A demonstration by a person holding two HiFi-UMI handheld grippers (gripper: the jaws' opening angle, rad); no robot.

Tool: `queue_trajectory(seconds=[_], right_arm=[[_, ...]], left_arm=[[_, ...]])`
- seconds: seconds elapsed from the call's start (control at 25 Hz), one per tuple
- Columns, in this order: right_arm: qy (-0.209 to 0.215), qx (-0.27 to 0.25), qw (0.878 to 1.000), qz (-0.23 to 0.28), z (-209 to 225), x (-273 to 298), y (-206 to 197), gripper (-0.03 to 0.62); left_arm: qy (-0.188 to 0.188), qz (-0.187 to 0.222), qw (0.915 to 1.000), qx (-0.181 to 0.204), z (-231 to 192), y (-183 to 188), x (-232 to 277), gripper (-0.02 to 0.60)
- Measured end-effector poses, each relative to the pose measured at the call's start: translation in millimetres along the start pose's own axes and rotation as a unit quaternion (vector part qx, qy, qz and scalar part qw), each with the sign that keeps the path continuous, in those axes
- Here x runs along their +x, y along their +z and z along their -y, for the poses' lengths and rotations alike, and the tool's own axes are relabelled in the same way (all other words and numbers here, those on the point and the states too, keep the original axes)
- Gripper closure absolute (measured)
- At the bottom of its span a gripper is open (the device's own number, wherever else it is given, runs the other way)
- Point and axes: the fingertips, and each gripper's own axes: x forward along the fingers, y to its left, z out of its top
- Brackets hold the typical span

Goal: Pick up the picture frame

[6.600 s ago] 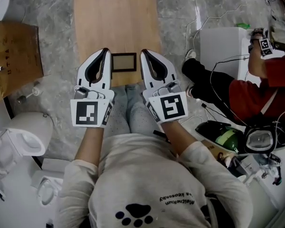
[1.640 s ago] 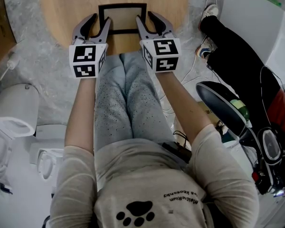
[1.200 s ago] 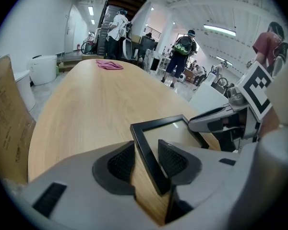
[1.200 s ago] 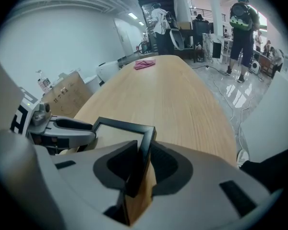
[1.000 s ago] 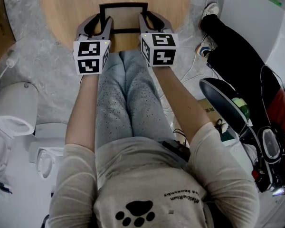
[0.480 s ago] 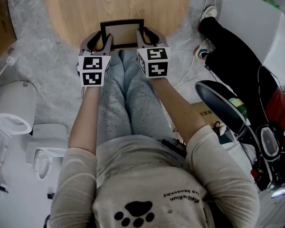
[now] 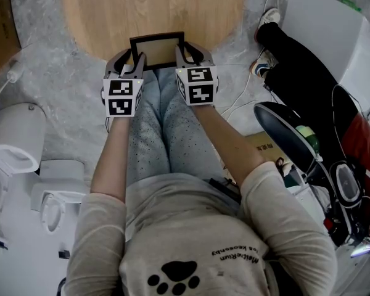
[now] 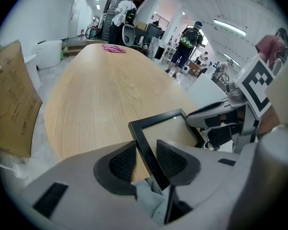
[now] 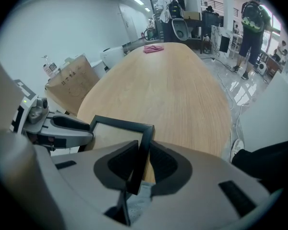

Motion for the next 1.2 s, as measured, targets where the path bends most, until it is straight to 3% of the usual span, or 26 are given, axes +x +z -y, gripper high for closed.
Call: queue_trajectory(seconds=[0.32,0.68,1.04,1.2], right_arm=[[0.000,0.006,1.000,-0.012,4,1,-5,0.519],[0.003,-0.002,1.000,-0.016,-9,2,-17,0.520],[0.011,-0.008,1.000,-0.021,-13,-6,-22,0.520],[0.025,-0.008,0.999,-0.027,-20,-3,-26,0.522]], left_arm=[[-0.010,-0.021,0.9987,-0.046,6,-14,-3,0.409],[-0.026,-0.039,0.9929,-0.109,3,-53,-19,0.362],[-0.143,-0.064,0.9642,-0.214,27,-64,0,0.325],[-0.189,-0.048,0.9497,-0.245,31,-55,11,0.324]])
